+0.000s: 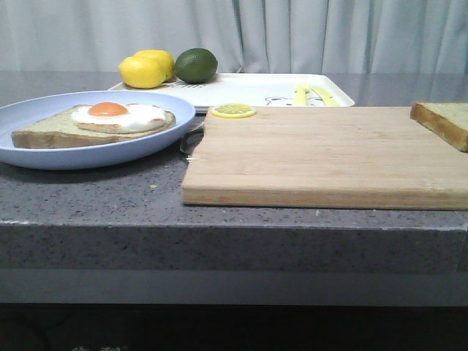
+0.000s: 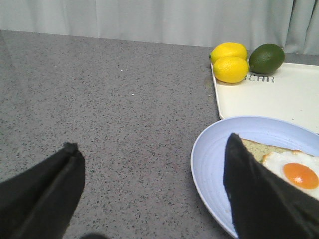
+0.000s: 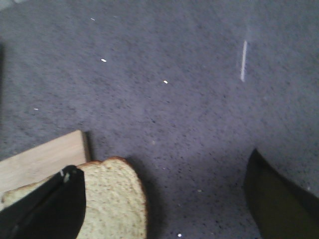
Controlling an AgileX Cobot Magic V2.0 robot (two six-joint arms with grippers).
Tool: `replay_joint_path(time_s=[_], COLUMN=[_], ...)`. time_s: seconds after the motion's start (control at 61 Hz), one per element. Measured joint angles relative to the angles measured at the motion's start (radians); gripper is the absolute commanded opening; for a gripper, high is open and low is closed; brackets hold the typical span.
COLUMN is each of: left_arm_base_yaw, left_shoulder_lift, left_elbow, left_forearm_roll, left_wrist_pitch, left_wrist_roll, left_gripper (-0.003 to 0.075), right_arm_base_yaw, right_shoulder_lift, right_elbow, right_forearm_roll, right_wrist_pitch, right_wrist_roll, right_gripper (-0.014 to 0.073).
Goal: Place bread and move sandwich to tray
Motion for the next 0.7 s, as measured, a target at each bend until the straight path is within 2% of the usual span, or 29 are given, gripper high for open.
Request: replay_joint_path(time_s=[0.164, 0.393, 0.492, 0.705], left_arm_base_yaw=[-0.010, -0.028, -0.028, -0.028], left_shoulder_lift=[0.002, 0.002, 0.002, 0.002], left_elbow=[0.000, 0.000, 0.000, 0.000], left_forearm_roll=[0.000, 0.000, -0.001, -0.001], left_wrist_pitch=[-0.005, -0.005, -0.005, -0.005], left_wrist_roll=[0.000, 0.000, 0.000, 0.000], left_gripper=[0.0542, 0.0542, 0.0542, 0.0542], right_arm_base_yaw=[-0.020, -0.020, -0.020, -0.020], right_shoulder_lift=[0.179, 0.334, 0.398, 0.498], right_elbow=[-0.124, -0.236, -0.268, -0.286], right_forearm_roll=[0.032, 0.207, 0.253, 0.265], right_wrist_pitch=[0.165, 0.331, 0.387, 0.432], right_wrist_roll=[-0.027, -0.236, -0.290, -0.337], right_gripper=[0.0643, 0.0643, 0.0643, 0.0643])
